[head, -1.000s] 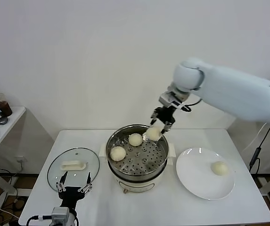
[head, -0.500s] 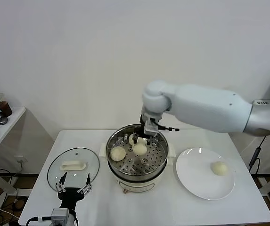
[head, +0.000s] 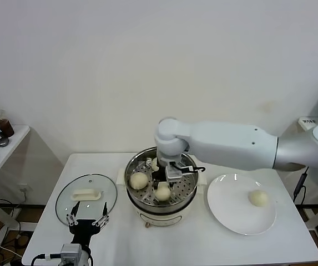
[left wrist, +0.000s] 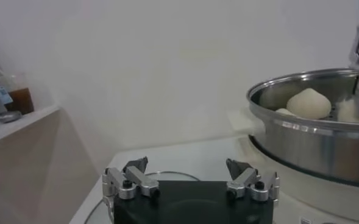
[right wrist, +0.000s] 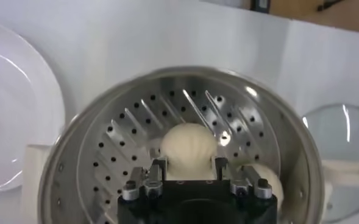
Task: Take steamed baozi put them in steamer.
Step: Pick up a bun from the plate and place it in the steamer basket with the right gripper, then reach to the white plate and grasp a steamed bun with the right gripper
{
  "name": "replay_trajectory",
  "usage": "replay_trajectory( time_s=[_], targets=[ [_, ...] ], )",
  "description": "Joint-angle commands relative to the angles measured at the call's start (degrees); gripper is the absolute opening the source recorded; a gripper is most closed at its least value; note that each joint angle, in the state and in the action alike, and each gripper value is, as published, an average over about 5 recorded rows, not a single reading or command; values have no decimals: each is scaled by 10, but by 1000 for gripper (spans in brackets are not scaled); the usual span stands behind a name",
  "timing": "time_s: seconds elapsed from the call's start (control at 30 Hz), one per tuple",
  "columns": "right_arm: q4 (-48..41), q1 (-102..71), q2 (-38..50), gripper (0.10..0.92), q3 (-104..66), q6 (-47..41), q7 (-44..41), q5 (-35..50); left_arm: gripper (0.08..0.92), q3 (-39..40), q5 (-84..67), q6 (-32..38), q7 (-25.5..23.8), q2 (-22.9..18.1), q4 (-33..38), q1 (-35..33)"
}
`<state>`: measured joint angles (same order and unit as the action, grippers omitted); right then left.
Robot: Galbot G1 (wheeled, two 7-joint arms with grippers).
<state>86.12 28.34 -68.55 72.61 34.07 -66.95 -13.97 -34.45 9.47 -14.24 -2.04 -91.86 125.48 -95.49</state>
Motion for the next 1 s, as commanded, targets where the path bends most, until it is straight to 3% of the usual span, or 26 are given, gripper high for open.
replay_trajectory(
  time_s=[0.03, 0.33, 0.7, 0.87, 1.0],
  targets=[
    [9, -11, -9, 491, 2, 8, 3, -12, 823, 1, 0, 0, -1, 0, -1, 0],
    [11, -2, -13, 505, 8, -9, 7, 20, 823, 0, -2, -1, -1, 1, -2, 2],
    [15, 34, 15, 784, -13, -52, 3, 53, 823, -1, -3, -1, -2, 0, -4, 3],
    [26, 67, 70, 821, -42, -116, -2, 104, 823, -4, -9, -2, -4, 0, -3, 3],
    [32, 88, 149, 823, -72, -247, -13, 189, 823, -7, -9, -2, -6, 1, -2, 0]
  ],
)
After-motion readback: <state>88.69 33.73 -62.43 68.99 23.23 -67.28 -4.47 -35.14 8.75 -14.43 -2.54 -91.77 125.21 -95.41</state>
